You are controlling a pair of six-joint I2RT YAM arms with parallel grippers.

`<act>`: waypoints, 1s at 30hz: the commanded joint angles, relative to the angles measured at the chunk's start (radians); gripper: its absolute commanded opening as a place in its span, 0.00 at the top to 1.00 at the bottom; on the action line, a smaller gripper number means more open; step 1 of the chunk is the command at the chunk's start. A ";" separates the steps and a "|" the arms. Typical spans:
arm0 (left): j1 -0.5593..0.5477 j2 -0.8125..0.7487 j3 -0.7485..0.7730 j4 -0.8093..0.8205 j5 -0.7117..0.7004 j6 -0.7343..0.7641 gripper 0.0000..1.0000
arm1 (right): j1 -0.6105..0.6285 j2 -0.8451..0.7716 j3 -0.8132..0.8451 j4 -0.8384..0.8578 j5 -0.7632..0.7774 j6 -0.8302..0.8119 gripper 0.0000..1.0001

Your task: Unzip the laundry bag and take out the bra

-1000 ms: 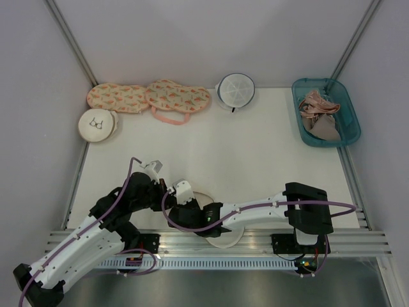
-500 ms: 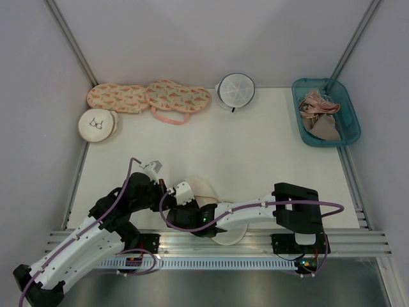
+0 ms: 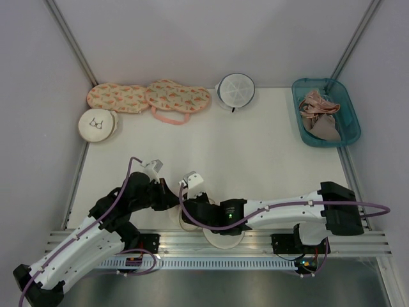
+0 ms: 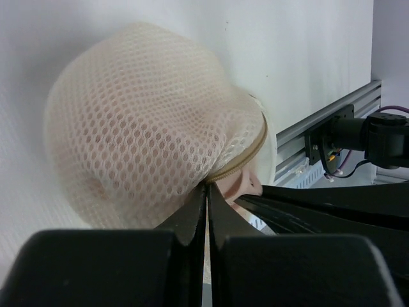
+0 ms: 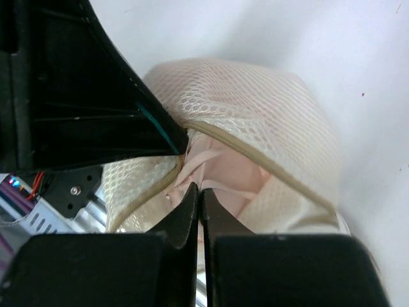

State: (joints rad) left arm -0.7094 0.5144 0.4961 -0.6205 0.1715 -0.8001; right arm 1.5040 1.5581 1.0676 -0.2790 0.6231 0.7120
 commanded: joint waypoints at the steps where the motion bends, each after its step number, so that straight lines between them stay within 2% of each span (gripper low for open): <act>1: -0.005 0.007 0.010 0.022 0.014 -0.024 0.98 | 0.007 -0.105 -0.021 0.005 -0.029 -0.042 1.00; 4: -0.005 0.006 0.010 0.022 0.013 -0.024 0.98 | 0.005 -0.159 -0.017 -0.058 -0.100 -0.074 1.00; 6: -0.005 0.009 0.009 0.022 0.014 -0.027 0.98 | 0.007 -0.187 -0.001 -0.157 -0.089 -0.060 1.00; 9: -0.005 0.012 0.009 0.022 0.013 -0.028 0.98 | 0.009 -0.275 -0.008 -0.297 0.045 0.035 0.99; 11: -0.005 0.015 0.009 0.025 0.014 -0.031 0.98 | 0.007 -0.370 -0.064 -0.298 0.073 0.035 1.00; 17: -0.005 0.036 0.016 0.034 0.019 -0.031 0.98 | 0.007 -0.637 -0.265 -0.019 0.001 -0.009 0.99; 21: -0.005 0.042 0.015 0.045 0.022 -0.036 0.98 | 0.007 -0.750 -0.420 0.301 0.016 -0.011 1.00; 26: -0.005 0.045 0.018 0.048 0.031 -0.040 0.98 | 0.005 -0.658 -0.509 0.506 0.058 0.040 1.00; 30: -0.005 0.036 0.015 0.050 0.036 -0.047 0.98 | 0.005 -0.543 -0.578 0.809 0.069 0.069 0.99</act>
State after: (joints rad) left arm -0.7094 0.5579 0.4961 -0.5961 0.1871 -0.8188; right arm 1.5082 0.9634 0.5228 0.1944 0.6540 0.7418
